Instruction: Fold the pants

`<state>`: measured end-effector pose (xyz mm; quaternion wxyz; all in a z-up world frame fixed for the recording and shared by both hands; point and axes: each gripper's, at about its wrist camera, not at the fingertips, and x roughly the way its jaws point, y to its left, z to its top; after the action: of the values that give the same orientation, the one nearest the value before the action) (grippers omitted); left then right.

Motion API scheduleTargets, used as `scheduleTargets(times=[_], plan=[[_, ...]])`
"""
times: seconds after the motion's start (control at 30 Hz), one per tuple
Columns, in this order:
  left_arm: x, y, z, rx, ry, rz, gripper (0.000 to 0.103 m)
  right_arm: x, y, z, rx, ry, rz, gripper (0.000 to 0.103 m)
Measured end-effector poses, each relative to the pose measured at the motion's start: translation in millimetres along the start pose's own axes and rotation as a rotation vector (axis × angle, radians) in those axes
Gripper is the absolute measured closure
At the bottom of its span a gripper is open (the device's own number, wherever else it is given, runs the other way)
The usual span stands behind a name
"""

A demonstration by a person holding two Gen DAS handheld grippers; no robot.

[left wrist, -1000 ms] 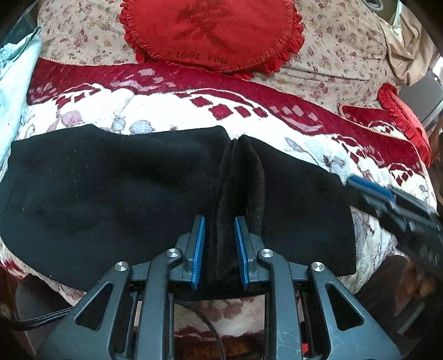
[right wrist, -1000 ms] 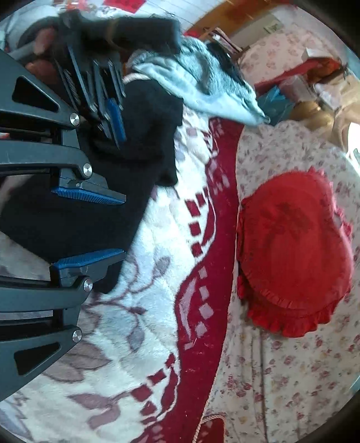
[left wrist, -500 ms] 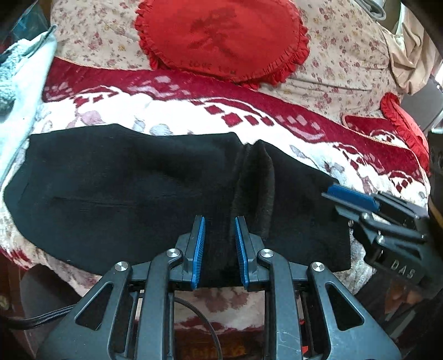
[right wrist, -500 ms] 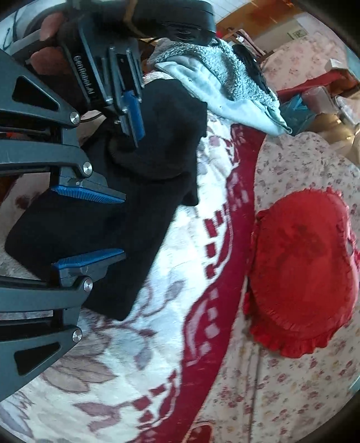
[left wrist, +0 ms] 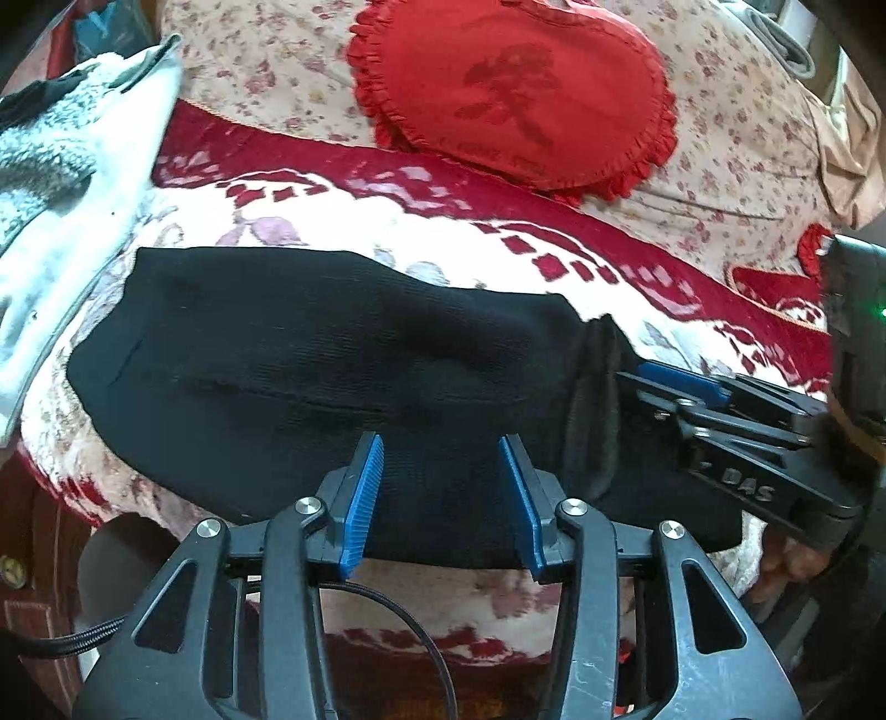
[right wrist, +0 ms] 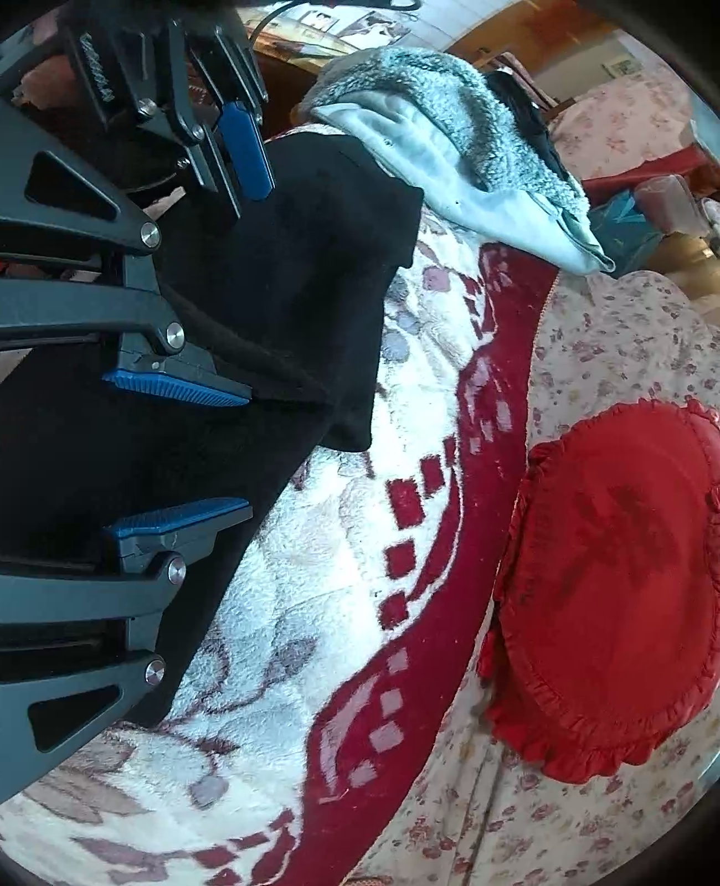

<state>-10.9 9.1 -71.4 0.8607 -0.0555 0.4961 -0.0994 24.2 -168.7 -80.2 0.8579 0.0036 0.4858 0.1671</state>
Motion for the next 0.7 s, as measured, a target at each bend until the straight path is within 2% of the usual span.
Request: scheduleTargets(times=[0.2, 0.37, 0.5, 0.53, 0.63, 0.7], plan=[[-4, 12, 0, -0.027, -0.016, 0.024, 0.061, -21, 13, 1, -0.021, -0.043, 0.028, 0.07], [-7, 26, -2, -0.063, -0.016, 0.038, 0.061, 7, 22, -5, -0.066, 0.035, 0.031, 0.07], [-10, 38, -4, -0.084, -0.017, 0.056, 0.061, 1, 22, -2, -0.048, 0.016, 0.04, 0.07], [-11, 40, -4, -0.085, -0.021, 0.055, 0.06, -3, 23, 1, -0.05, 0.004, 0.043, 0.07], [-16, 49, -4, -0.108, -0.037, 0.052, 0.048, -9, 30, 9, -0.064, -0.017, 0.042, 0.069], [-18, 54, -4, -0.123, -0.04, 0.051, 0.048, -9, 36, 14, -0.074, -0.02, 0.059, 0.068]])
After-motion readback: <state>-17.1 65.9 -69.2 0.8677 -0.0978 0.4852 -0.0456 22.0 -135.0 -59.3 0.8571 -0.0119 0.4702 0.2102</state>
